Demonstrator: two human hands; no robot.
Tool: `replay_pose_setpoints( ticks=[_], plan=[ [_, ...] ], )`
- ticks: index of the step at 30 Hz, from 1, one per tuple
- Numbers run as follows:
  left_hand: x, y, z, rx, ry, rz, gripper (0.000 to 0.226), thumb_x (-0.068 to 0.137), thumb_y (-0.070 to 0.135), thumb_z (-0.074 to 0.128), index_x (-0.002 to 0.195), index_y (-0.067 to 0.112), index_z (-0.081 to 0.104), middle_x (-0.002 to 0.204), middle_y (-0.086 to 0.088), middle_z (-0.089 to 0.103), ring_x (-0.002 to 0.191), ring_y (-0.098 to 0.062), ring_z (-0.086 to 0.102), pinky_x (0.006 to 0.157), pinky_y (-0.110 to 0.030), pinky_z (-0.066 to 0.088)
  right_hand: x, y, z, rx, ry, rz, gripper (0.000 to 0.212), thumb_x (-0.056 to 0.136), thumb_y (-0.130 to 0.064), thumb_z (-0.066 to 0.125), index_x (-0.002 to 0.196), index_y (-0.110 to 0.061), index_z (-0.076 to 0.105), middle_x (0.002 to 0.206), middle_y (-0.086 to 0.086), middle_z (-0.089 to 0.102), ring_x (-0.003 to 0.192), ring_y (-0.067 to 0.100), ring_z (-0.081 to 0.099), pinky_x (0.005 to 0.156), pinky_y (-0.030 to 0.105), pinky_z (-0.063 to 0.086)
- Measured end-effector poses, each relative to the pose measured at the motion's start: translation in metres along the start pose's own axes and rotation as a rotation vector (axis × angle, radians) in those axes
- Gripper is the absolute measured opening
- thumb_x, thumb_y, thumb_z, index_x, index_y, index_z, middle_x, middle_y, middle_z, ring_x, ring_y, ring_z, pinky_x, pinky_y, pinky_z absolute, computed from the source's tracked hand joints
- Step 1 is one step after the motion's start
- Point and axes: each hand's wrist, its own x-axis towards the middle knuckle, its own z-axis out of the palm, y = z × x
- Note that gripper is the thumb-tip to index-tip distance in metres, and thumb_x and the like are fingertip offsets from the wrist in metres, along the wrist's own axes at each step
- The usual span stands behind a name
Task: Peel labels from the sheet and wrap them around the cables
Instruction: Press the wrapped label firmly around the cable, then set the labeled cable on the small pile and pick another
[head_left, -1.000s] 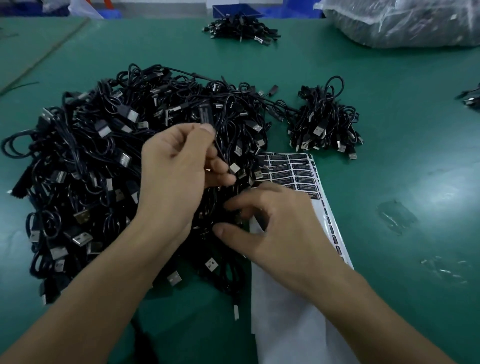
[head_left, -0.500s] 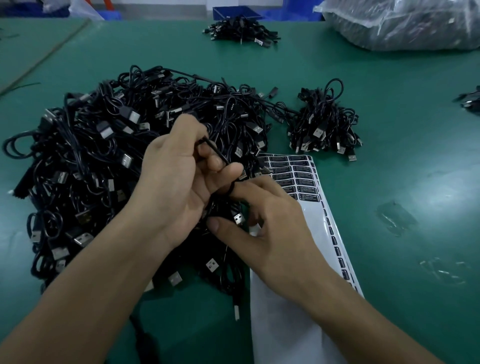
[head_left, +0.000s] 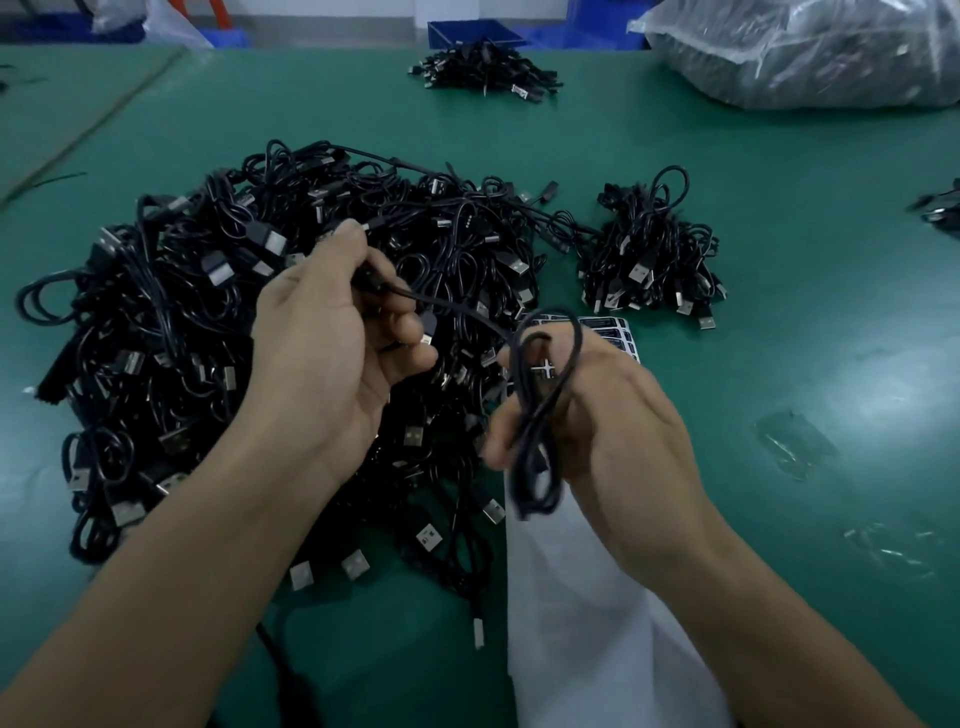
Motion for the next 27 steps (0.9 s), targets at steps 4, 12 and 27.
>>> replay_pose_setpoints(
  ticks=[4, 12, 27],
  plan=[
    [0.0, -0.002, 0.0, 0.056, -0.016, 0.03, 0.042, 0.103, 0.037, 0.054, 0.066, 0.017, 0.061, 0.056, 0.003, 0.058, 0.043, -0.007, 0.047, 0.041, -0.021, 0.044, 0.002, -0.004, -0.004, -0.071, 0.025, 0.036, 0.048, 0.096, -0.051, 0.047, 0.113, -0.008, 0.062, 0.06, 0.001, 0.061, 0.056, 0.014, 0.057, 0.054, 0.021, 0.047],
    [0.001, -0.004, -0.001, 0.101, -0.053, 0.003, 0.041, 0.099, 0.051, 0.052, 0.105, 0.015, 0.07, 0.053, 0.004, 0.057, 0.042, -0.006, 0.046, 0.043, -0.022, 0.047, 0.006, -0.014, -0.017, -0.435, 0.248, -0.182, 0.022, 0.095, -0.034, 0.061, 0.081, -0.026, 0.076, 0.076, 0.008, 0.069, 0.065, 0.018, 0.059, 0.062, 0.023, 0.05],
    [0.001, -0.007, -0.001, 0.217, -0.094, -0.052, 0.019, 0.099, 0.018, 0.058, 0.082, 0.017, 0.066, 0.057, 0.006, 0.056, 0.045, -0.006, 0.044, 0.043, -0.021, 0.043, 0.128, -0.084, -0.097, -0.206, 0.935, -0.108, 0.023, 0.103, -0.027, 0.055, 0.083, -0.017, 0.062, 0.068, -0.003, 0.046, 0.057, 0.01, 0.042, 0.051, 0.026, 0.036]
  ],
)
